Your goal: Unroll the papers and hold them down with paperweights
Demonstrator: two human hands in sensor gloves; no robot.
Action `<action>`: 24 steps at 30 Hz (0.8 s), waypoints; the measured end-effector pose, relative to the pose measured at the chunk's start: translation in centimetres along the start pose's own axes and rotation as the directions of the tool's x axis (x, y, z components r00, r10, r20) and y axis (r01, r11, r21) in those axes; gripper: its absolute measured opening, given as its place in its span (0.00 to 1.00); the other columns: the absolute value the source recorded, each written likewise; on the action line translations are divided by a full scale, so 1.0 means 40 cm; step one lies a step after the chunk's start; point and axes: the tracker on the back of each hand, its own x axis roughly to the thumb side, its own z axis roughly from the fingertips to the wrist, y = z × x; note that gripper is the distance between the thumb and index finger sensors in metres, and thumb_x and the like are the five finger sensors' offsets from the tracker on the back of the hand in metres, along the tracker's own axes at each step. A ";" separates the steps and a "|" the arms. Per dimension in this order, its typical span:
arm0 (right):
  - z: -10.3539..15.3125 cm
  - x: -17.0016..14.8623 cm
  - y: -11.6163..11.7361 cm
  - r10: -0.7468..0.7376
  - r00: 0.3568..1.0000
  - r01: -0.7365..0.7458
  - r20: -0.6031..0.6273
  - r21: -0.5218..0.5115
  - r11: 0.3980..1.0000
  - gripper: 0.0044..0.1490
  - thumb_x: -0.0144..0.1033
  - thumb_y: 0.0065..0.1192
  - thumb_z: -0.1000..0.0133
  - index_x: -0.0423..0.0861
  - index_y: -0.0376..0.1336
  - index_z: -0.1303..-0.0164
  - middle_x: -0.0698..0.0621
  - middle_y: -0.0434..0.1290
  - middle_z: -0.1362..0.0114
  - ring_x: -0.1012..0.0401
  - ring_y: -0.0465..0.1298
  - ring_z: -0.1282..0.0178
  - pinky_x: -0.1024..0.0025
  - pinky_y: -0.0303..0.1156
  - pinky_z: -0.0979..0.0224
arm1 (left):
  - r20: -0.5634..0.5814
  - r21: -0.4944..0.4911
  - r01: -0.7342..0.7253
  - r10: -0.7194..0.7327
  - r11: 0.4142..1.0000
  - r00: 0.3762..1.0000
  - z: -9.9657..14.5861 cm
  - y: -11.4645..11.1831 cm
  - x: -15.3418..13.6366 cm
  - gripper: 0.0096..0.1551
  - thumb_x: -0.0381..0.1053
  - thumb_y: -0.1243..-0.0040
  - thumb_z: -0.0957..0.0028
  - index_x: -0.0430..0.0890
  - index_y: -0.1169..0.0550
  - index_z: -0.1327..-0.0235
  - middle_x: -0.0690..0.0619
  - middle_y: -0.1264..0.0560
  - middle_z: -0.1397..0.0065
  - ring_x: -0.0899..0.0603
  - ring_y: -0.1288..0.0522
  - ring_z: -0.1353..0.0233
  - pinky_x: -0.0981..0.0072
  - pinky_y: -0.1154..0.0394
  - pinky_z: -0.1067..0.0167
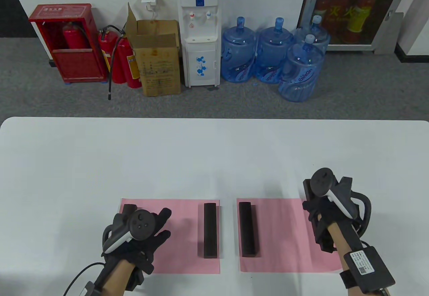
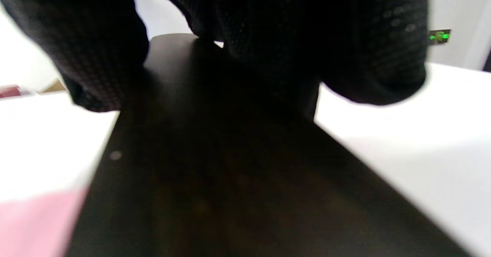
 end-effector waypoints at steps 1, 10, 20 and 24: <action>-0.002 -0.010 0.013 0.010 1.000 -0.010 -0.014 0.006 1.000 0.53 0.53 0.76 0.58 0.42 0.59 0.25 0.43 0.76 0.36 0.54 0.87 0.54 0.59 0.83 0.53 | -0.003 0.000 0.000 0.000 1.000 1.000 0.000 0.000 0.000 0.40 0.69 0.52 0.47 0.68 0.46 0.20 0.43 0.34 0.16 0.32 0.29 0.24 0.35 0.35 0.30; -0.040 -0.127 0.126 0.057 0.993 -0.054 -0.099 0.033 0.998 0.53 0.51 0.76 0.58 0.43 0.59 0.25 0.44 0.75 0.35 0.54 0.86 0.51 0.58 0.82 0.51 | -0.024 -0.021 -0.004 0.003 1.000 1.000 -0.008 -0.011 -0.008 0.40 0.69 0.52 0.47 0.68 0.46 0.20 0.43 0.34 0.16 0.32 0.29 0.23 0.35 0.35 0.30; -0.042 -0.131 0.153 0.100 0.990 -0.096 -0.096 0.046 0.994 0.54 0.53 0.76 0.58 0.42 0.58 0.25 0.43 0.74 0.34 0.55 0.84 0.50 0.58 0.80 0.48 | -0.022 -0.008 0.002 -0.002 1.000 1.000 -0.005 -0.005 -0.001 0.40 0.69 0.52 0.47 0.68 0.45 0.20 0.43 0.34 0.16 0.32 0.29 0.24 0.35 0.35 0.30; -0.035 -0.117 0.128 0.091 0.992 -0.085 -0.093 0.063 0.994 0.58 0.59 0.71 0.59 0.44 0.55 0.22 0.43 0.69 0.28 0.51 0.81 0.41 0.51 0.76 0.39 | -0.026 0.007 0.003 -0.003 1.000 1.000 -0.007 -0.003 -0.001 0.40 0.69 0.52 0.47 0.68 0.46 0.20 0.43 0.35 0.15 0.32 0.29 0.23 0.35 0.35 0.30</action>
